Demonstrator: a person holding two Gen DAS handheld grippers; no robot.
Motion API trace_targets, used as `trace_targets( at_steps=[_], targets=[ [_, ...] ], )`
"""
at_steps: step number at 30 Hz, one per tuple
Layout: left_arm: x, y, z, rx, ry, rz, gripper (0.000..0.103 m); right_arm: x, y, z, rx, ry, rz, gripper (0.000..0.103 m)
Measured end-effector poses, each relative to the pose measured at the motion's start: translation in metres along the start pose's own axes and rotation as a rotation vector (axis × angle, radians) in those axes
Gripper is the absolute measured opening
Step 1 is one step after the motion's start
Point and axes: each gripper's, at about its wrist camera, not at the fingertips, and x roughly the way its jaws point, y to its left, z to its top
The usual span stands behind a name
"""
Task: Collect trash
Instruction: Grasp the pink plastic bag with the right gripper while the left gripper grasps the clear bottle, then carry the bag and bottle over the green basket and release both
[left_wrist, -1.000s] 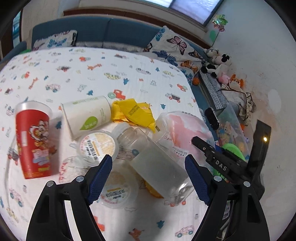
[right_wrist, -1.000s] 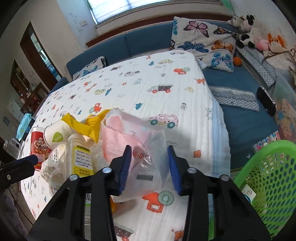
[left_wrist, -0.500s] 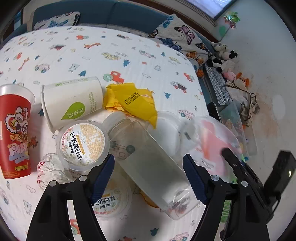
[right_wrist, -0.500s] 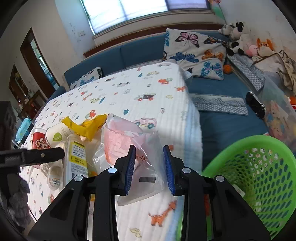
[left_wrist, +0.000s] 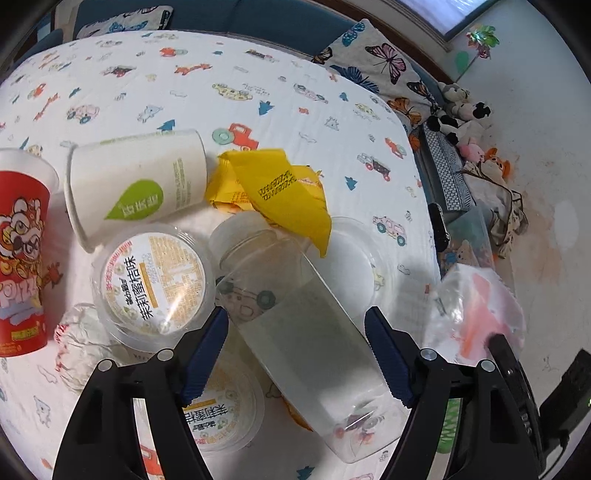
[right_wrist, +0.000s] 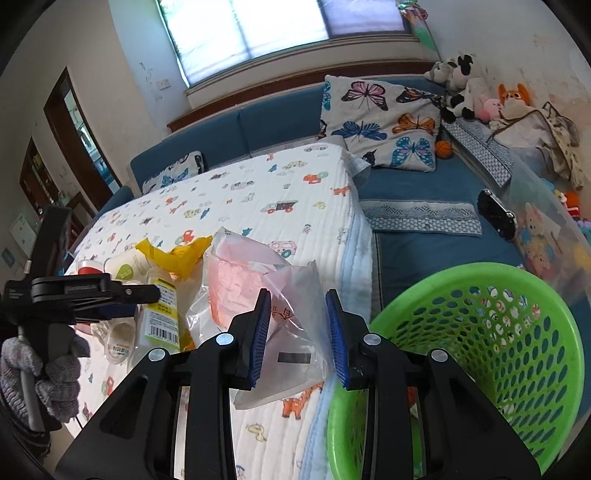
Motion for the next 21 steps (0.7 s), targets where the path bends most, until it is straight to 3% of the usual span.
trace_targets(
  at_steps=[11,21],
  targets=[
    [0.016,-0.002,0.001,-0.042,0.042,0.002,0.073,-0.02,-0.008,-0.015,0.019,-0.013,-0.017,0.031],
    [0.0,-0.012,-0.013,-0.036,0.007,-0.032,0.061,-0.042,-0.023,-0.028,0.048,-0.032,-0.057,0.031]
  ],
)
